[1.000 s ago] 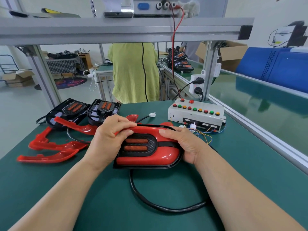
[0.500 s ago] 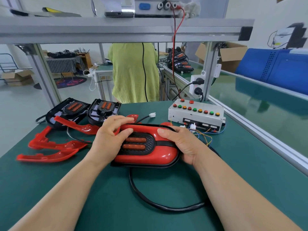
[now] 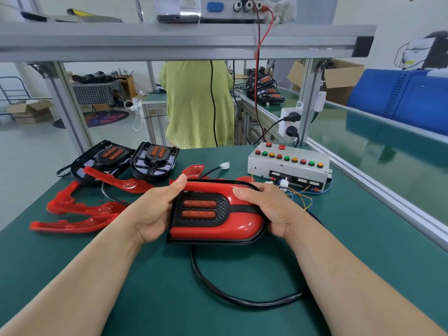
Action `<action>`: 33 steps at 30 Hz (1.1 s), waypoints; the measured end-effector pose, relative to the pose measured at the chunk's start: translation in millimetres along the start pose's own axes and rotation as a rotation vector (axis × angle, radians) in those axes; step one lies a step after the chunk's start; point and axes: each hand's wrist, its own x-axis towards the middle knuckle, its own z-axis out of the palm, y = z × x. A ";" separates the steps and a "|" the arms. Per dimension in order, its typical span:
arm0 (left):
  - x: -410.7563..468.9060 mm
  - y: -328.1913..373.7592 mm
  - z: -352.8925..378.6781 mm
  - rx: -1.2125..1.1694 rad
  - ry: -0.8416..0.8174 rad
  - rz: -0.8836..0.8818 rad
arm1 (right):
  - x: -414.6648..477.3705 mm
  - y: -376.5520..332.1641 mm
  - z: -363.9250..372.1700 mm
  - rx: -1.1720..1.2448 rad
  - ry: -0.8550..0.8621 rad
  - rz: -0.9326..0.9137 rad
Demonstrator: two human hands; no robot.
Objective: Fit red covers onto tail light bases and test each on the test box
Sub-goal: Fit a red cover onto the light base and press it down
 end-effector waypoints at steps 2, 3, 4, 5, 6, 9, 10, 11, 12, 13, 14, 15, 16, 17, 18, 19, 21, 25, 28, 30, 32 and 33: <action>1.5 -2.3 2.8 -0.042 0.024 0.001 | 0.3 0.4 1.1 0.010 0.005 -0.006; 2.3 -3.3 4.2 -0.057 0.044 0.003 | 0.7 0.5 1.4 0.015 0.005 -0.009; 3.3 -4.0 5.4 -0.069 0.066 0.006 | 1.2 0.6 1.7 0.021 0.004 -0.010; 3.9 -4.6 6.3 -0.078 0.086 0.008 | 1.6 0.6 1.7 0.029 0.001 -0.013; 4.7 -4.9 7.3 -0.084 0.105 0.009 | 2.1 0.7 1.7 0.036 -0.003 -0.017; 6.6 -5.8 8.8 -0.085 0.161 0.011 | 2.9 0.7 1.1 0.031 -0.004 -0.026; 7.5 -6.3 8.8 -0.081 0.178 0.015 | 3.0 0.5 1.4 0.029 -0.002 -0.027; 8.2 -6.9 8.7 -0.077 0.193 0.021 | 2.8 0.3 1.7 0.024 0.002 -0.031; 9.1 -7.2 9.4 -0.071 0.210 0.028 | 2.9 -0.1 2.1 0.016 0.008 -0.038; 9.6 -7.4 10.1 -0.063 0.228 0.038 | 3.1 -0.4 2.2 0.006 0.019 -0.047; 10.4 -7.8 11.3 -0.054 0.251 0.049 | 3.4 -0.5 2.2 -0.001 0.029 -0.053; 10.9 -8.2 12.2 -0.047 0.275 0.058 | 3.6 -0.4 2.3 -0.007 0.037 -0.056; 11.1 -8.5 13.1 -0.040 0.295 0.063 | 3.4 0.0 2.3 -0.012 0.042 -0.057; 11.1 -8.7 13.7 -0.035 0.307 0.066 | 3.3 0.3 2.3 -0.014 0.044 -0.057; 11.2 -8.8 14.3 -0.032 0.314 0.071 | 3.1 0.4 2.4 -0.015 0.044 -0.059; 11.2 -9.0 14.5 -0.032 0.317 0.075 | 2.9 0.2 2.4 -0.018 0.042 -0.063; 11.4 -9.0 14.9 -0.034 0.320 0.085 | 3.4 0.1 1.9 -0.021 0.039 -0.071; 10.6 -10.7 17.2 -0.032 0.336 0.112 | 4.1 0.5 0.9 -0.025 0.035 -0.072; 9.6 -11.2 18.5 -0.033 0.336 0.125 | 4.1 1.0 0.5 -0.027 0.034 -0.071; 8.6 -11.0 19.1 -0.034 0.330 0.125 | 4.7 1.6 -0.1 -0.030 0.033 -0.066; 7.4 -10.7 19.4 -0.043 0.316 0.113 | 4.8 1.9 -0.8 -0.029 0.021 -0.057; 6.7 -10.3 19.2 -0.050 0.303 0.103 | 4.7 1.9 -1.2 -0.024 0.010 -0.052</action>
